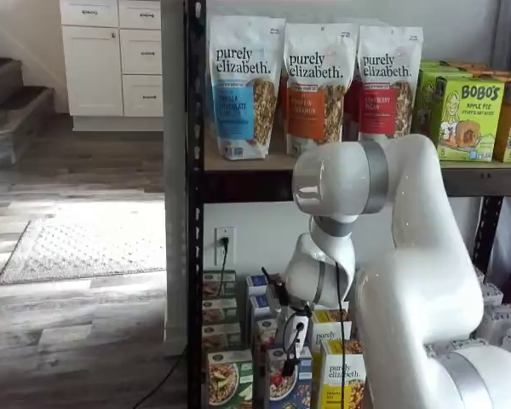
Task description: Pick up the blue and white box that is on the bottom shelf, the second box from the left
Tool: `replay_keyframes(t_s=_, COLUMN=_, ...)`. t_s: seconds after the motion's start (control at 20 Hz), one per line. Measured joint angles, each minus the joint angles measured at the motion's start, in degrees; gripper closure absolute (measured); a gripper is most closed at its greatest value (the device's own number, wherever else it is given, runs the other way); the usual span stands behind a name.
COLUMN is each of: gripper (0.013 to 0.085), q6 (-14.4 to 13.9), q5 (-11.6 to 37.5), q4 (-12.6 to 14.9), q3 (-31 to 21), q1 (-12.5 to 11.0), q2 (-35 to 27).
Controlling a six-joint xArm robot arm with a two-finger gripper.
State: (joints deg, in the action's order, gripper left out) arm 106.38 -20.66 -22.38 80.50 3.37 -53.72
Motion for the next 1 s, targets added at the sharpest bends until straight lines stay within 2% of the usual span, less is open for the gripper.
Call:
replay_keyframes(t_s=0.5, gripper=0.013, q6=-10.9, q5=-5.6, q4=11.9, q3=5.6, q1=-0.1, q2=-3.7)
replay_keyframes(t_s=0.7, gripper=0.013, q6=-11.3, q5=-5.0, q4=12.2, q3=6.3, q1=0.2, q2=-4.6)
replay_keyframes(t_s=1.0, gripper=0.029, q6=-10.7, q5=-4.2, q4=11.4, q3=6.2, q1=0.3, q2=-4.9)
